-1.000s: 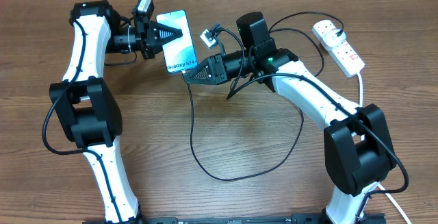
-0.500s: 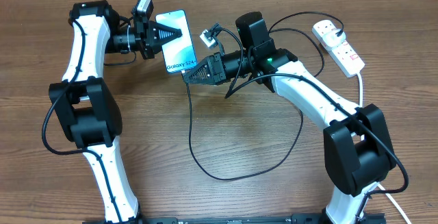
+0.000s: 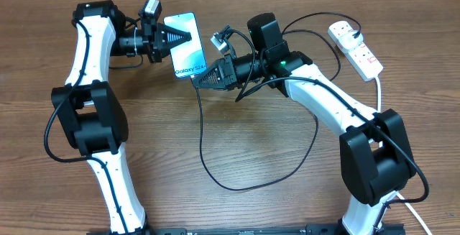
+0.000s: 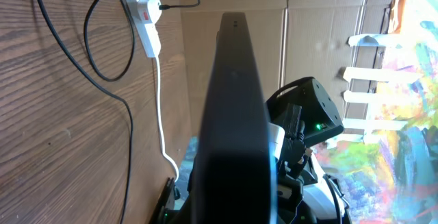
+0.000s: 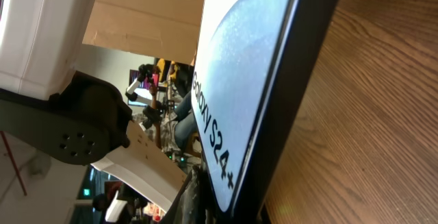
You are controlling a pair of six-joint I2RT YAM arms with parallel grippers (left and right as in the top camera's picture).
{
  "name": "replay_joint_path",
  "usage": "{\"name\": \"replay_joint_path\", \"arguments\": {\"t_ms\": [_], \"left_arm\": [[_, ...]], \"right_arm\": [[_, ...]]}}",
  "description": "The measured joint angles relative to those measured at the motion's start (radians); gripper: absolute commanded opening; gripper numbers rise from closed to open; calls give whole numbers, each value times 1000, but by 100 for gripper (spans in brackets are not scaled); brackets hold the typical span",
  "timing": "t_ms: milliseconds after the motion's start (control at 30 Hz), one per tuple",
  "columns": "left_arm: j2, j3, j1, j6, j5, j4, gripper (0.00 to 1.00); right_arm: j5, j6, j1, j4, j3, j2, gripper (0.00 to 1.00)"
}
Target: Plug charger to phone and switch on socket
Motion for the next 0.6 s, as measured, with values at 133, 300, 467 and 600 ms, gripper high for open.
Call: {"name": "replay_joint_path", "arguments": {"t_ms": [133, 300, 467, 600], "left_arm": [[0, 0, 0, 0, -2, 2, 4], [0, 0, 5, 0, -2, -1, 4], [0, 0, 5, 0, -3, -11, 4], [0, 0, 4, 0, -3, -11, 4]], "right_arm": [[7, 28, 1, 4, 0, 0, 4], [12, 48, 3, 16, 0, 0, 4], [10, 58, 4, 22, 0, 0, 4], [9, 61, 4, 24, 0, 0, 4]]}}
